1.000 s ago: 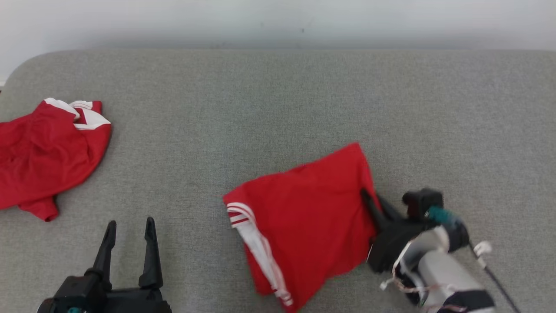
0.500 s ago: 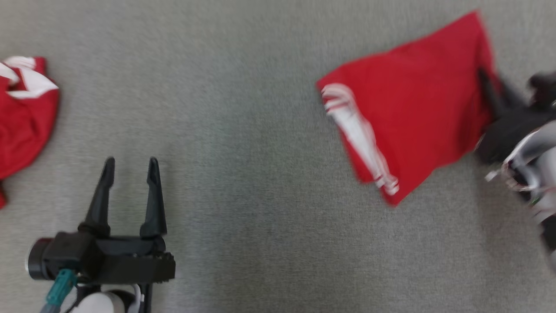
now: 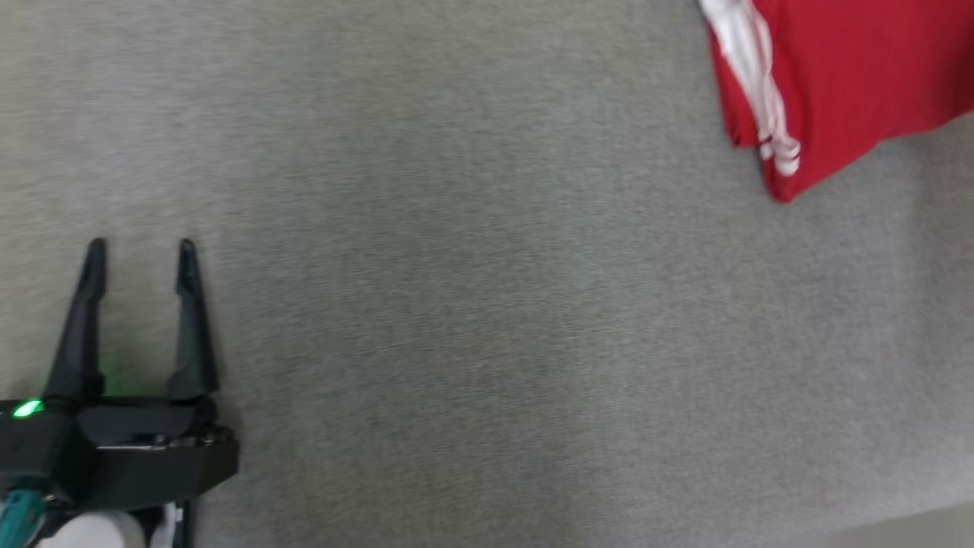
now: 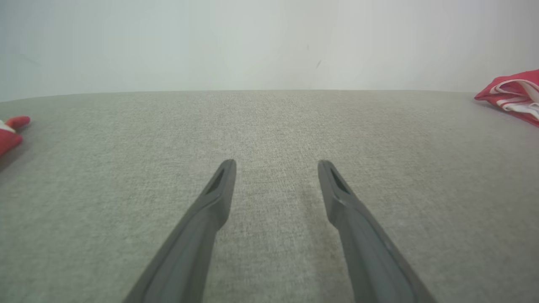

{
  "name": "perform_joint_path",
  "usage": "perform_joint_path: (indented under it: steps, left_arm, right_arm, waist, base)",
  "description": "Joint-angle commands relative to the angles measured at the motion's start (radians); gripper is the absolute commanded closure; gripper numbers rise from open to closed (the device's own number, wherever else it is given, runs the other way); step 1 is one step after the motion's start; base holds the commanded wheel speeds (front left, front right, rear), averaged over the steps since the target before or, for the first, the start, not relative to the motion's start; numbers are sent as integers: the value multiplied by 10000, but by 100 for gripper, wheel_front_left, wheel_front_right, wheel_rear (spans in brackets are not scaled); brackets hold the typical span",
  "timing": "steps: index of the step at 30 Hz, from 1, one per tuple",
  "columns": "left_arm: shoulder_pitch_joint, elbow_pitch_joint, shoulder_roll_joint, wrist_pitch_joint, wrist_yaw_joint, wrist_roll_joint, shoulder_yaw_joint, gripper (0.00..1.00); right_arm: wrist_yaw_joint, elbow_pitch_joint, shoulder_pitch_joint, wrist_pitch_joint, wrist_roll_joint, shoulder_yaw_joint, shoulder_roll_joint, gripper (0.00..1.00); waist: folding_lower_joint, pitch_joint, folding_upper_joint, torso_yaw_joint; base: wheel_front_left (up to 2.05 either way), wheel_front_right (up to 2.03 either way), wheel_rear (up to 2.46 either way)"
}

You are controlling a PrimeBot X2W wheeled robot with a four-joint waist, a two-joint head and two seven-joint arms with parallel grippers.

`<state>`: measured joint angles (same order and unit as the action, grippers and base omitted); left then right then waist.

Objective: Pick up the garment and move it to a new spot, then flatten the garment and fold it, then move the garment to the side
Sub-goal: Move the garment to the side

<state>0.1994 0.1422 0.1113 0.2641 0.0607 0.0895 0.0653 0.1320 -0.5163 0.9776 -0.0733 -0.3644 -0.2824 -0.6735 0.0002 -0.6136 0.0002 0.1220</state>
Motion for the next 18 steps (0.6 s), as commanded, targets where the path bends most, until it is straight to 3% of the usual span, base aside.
perform_joint_path:
  steps: [1,10,18]
  left_arm:
    - [-83,116,111,0,-36,-49,106,0]
    - [-207,340,200,-13,18,-131,47,0]
    - [-203,436,229,-46,-38,-45,70,0]
  right_arm:
    - [-26,34,311,-133,31,-50,-131,100]
    - [-26,-272,1426,-637,253,-407,-883,100]
    - [-26,-1166,2200,-716,770,-605,-1160,100]
  waist:
    - [-2,-702,-2,884]
    - [-2,-878,-2,1065]
    - [-2,-1008,-2,943]
  base:
    - [0,0,0]
    - [0,0,0]
    - [0,0,0]
